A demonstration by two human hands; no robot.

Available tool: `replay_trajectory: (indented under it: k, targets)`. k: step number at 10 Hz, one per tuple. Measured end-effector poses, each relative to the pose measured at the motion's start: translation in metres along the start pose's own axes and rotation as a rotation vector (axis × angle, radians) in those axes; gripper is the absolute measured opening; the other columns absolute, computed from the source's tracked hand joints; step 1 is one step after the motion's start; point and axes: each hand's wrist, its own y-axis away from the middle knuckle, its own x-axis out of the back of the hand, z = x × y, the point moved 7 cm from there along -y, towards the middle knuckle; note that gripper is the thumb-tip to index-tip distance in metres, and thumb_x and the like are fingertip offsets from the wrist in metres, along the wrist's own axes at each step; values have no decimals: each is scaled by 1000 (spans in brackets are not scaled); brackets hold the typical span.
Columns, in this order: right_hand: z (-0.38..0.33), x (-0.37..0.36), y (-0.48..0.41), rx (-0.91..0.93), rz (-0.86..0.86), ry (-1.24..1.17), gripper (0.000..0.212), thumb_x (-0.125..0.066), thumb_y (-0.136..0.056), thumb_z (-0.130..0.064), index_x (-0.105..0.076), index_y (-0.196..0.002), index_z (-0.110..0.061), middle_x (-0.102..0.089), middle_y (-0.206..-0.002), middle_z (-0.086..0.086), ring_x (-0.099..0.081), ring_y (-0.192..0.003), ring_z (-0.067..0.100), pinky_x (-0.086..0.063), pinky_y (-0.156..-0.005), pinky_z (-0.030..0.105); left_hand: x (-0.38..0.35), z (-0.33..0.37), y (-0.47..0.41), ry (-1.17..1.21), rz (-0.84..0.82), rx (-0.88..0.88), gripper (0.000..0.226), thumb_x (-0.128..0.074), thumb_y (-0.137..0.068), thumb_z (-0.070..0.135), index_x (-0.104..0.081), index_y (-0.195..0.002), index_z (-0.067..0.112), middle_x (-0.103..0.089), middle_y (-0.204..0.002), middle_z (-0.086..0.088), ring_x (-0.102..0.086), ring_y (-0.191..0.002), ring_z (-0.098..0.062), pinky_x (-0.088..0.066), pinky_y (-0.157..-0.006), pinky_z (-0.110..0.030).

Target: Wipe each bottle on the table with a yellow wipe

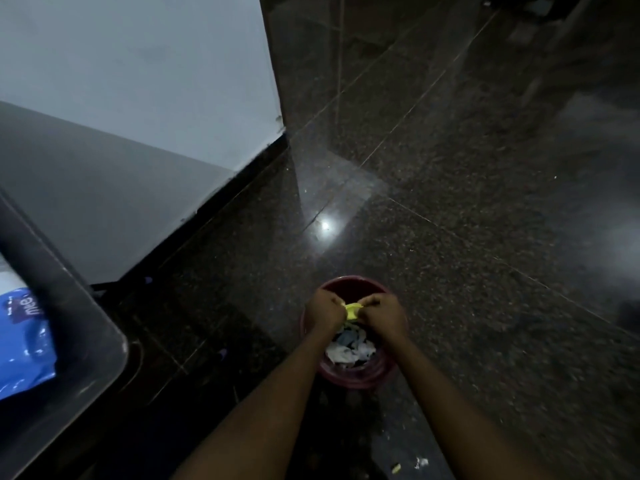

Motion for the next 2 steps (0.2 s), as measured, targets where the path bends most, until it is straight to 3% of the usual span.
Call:
replay_trajectory:
  k: [1, 2]
  targets:
    - [14, -9, -1, -18, 4, 73, 15, -72, -69, -2, -78, -78, -14, -76, -79, 6, -72, -80, 22, -53, -65, 26, -14, -20, -6, 1, -10, 37, 19, -73, -81, 5, -77, -99, 10, -76, -102, -10, -71, -98, -26, -53, -78, -26]
    - [28, -11, -4, -65, 62, 89, 19, -70, -78, -5, -77, -95, -7, -76, -98, 11, -69, -95, 25, -46, -74, 23, -20, -34, -16, -6, 14, 50, 26, -77, -81, 11, -71, -106, 15, -71, -114, -8, -67, -106, -25, -52, -86, -28]
